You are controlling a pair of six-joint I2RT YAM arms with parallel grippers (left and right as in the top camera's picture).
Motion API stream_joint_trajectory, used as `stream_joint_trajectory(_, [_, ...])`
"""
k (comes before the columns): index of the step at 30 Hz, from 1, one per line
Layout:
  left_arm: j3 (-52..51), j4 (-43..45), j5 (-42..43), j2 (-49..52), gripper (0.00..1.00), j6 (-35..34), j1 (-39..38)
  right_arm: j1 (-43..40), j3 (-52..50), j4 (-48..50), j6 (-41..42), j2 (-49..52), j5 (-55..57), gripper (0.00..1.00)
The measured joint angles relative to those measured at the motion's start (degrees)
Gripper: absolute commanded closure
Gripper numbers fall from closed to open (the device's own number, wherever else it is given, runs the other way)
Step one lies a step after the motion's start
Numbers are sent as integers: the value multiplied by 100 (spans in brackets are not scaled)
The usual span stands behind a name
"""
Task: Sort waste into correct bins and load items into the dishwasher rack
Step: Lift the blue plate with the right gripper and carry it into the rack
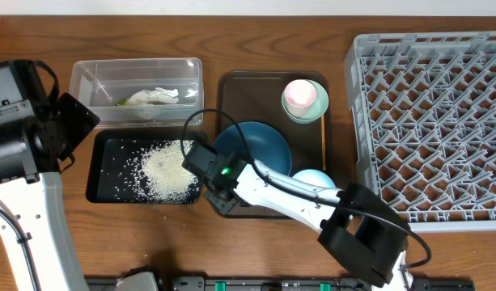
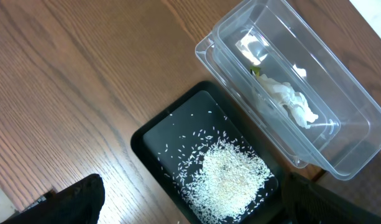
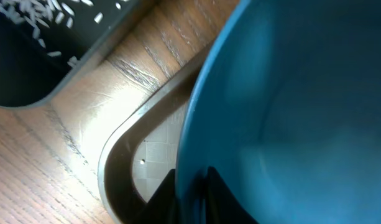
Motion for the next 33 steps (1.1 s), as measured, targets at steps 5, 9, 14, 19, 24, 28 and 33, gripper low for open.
stream_joint_trajectory(5, [0, 0, 0, 0, 7, 0, 0, -2, 507, -358, -7, -11, 72, 99])
stream_joint_trajectory(9, [0, 0, 0, 0, 7, 0, 0, -28, 1036, -837, -4, -46, -20, 99])
stream_joint_trajectory(14, [0, 0, 2, 0, 7, 0, 0, -227, 1714, -1394, -7, -328, -105, 99])
stream_joint_trajectory(19, [0, 0, 0, 0, 7, 0, 0, -962, 2256, -1692, -2, -1110, -153, 99])
stream_joint_trajectory(24, [0, 2, 0, 0, 7, 0, 0, -2367, 2409, -1969, 13, -2166, -337, 99])
stream_joint_trajectory(28, [0, 2, 0, 0, 7, 0, 0, -3845, 2452, -2245, -138, -2730, -820, 99])
stream_joint_trajectory(33, [0, 0, 0, 0, 7, 0, 0, -5694, 2402, -2507, -752, -2813, -2282, 99])
